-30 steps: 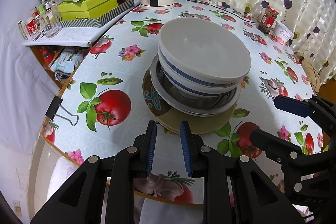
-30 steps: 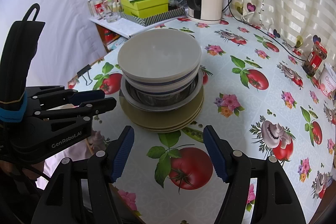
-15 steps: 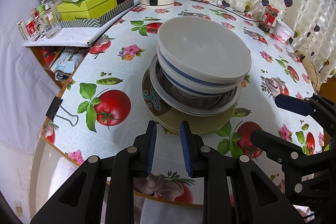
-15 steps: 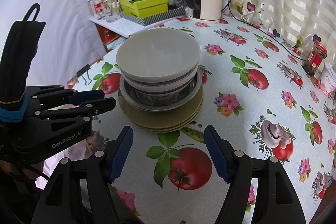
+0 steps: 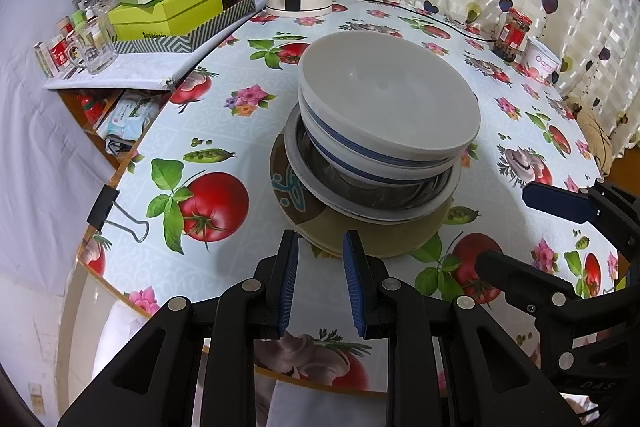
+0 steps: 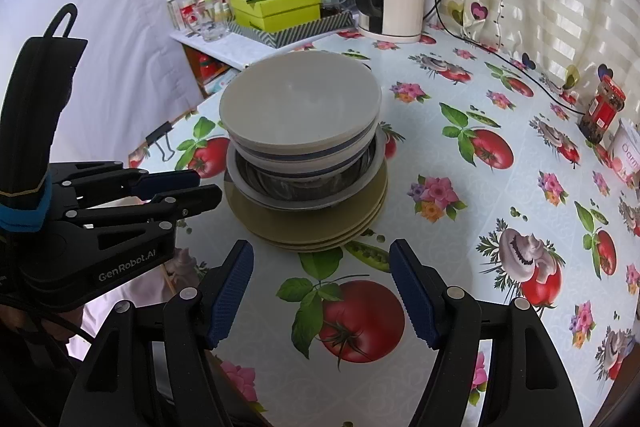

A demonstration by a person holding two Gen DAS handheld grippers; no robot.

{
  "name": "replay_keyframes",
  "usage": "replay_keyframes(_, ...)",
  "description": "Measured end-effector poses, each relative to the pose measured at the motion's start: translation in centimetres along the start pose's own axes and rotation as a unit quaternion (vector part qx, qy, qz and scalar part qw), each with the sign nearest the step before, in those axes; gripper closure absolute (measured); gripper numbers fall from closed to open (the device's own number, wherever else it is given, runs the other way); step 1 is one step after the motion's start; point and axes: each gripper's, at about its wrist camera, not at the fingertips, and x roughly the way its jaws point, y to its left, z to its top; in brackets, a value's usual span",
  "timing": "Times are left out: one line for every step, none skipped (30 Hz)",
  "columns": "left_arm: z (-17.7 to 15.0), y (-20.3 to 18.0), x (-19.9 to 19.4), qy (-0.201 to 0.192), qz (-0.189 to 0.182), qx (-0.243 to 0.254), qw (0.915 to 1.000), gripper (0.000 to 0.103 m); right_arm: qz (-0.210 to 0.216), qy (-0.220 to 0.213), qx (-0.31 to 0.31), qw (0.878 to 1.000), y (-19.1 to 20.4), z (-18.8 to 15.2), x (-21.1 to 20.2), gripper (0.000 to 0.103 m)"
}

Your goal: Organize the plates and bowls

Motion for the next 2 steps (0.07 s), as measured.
replay_keyframes(0.01, -0.01, 0.00, 0.000, -0.001, 0.000, 1.0000, 0.079, 0.000, 0.000, 0.000, 1.000, 0.00, -0.01, -0.01, 0.032)
replay_keyframes(-0.06, 0.11, -0.08, 0.001, 0.000, 0.000, 1.0000, 0.079, 0.000, 0.000, 0.000, 1.000, -0.01, -0.01, -0.02, 0.032)
